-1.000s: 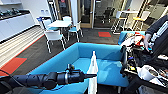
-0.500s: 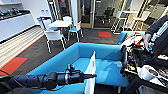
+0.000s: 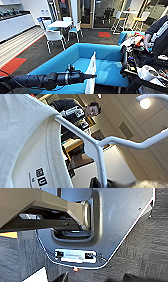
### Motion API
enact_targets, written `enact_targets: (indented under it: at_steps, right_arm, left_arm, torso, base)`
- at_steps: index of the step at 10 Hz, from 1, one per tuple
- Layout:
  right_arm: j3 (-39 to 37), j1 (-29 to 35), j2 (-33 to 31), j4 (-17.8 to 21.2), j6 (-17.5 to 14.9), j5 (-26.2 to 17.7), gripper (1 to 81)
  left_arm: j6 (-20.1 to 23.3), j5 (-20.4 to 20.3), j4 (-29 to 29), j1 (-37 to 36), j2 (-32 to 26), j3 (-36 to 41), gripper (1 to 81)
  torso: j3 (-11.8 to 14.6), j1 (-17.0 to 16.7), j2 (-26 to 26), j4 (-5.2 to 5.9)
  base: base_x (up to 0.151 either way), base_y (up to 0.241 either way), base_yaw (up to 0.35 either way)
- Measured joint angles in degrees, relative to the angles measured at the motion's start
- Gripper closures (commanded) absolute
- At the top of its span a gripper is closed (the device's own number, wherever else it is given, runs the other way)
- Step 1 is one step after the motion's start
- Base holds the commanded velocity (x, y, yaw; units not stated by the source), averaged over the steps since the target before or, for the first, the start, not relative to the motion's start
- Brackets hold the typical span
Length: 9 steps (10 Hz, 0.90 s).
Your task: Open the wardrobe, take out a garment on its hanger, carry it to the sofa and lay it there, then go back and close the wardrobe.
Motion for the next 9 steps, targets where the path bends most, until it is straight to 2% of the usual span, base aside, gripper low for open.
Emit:
enact_targets:
  at_steps: [9]
  right_arm:
    - [0.0, 0.3, 0.0, -0.2, 0.0, 0.4, 1.0]
  left_arm:
    - [0.0, 0.0, 0.1, 0.0, 0.0, 0.2, 81.1]
  torso:
    - [0.0, 0.1, 0.0, 0.0]
  base:
    - [0.109, 0.0, 0.0]
